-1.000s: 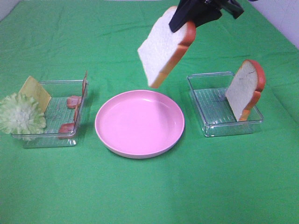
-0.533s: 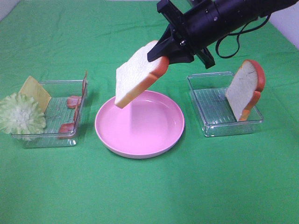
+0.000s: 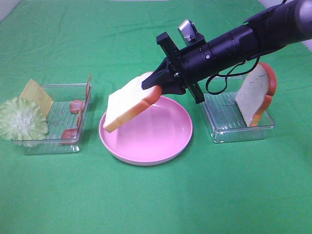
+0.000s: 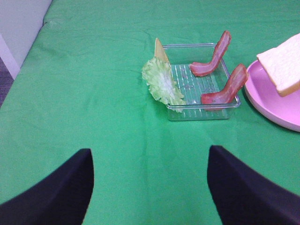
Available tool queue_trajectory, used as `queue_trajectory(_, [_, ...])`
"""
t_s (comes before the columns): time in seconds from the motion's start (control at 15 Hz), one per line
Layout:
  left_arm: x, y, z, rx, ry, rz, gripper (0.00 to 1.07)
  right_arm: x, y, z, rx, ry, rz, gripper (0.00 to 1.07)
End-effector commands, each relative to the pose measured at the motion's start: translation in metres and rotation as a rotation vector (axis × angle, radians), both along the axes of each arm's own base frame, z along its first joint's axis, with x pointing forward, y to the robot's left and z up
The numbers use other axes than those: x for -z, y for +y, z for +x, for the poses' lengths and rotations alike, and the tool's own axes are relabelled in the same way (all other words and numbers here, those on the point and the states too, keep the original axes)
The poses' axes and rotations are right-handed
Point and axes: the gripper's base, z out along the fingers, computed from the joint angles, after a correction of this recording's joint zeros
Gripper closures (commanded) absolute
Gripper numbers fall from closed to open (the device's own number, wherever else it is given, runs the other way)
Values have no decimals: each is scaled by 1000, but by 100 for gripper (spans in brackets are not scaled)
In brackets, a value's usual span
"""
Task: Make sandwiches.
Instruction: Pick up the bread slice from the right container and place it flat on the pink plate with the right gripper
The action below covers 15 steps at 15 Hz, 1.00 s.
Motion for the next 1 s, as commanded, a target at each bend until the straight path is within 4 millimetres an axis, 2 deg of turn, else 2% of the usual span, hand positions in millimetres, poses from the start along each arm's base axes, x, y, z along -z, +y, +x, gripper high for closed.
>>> queue_trajectory(0.07, [1,0,-2,-3,-13,-7,40,12,3,1,-1,9,26,107])
queue_trajectory(0.4, [1,0,-2,-3,-13,-7,40,41,13,-2,-29,53,1,107])
queue_trajectory(0.8, [1,0,-2,-3,-13,-7,40,44,12,1,-1,34,-28,107])
queue_trajectory(0.87, [1,0,-2,-3,-13,-7,40,43,12,0,-6,37,-25,98])
queue_trajectory(0.93, [1,0,-2,-3,-13,-7,40,43,12,0,-10,40,-22,84])
queue_trajectory(1.0, [1,0,-2,-3,-13,-7,40,38,12,-1,-19,24,-27,51])
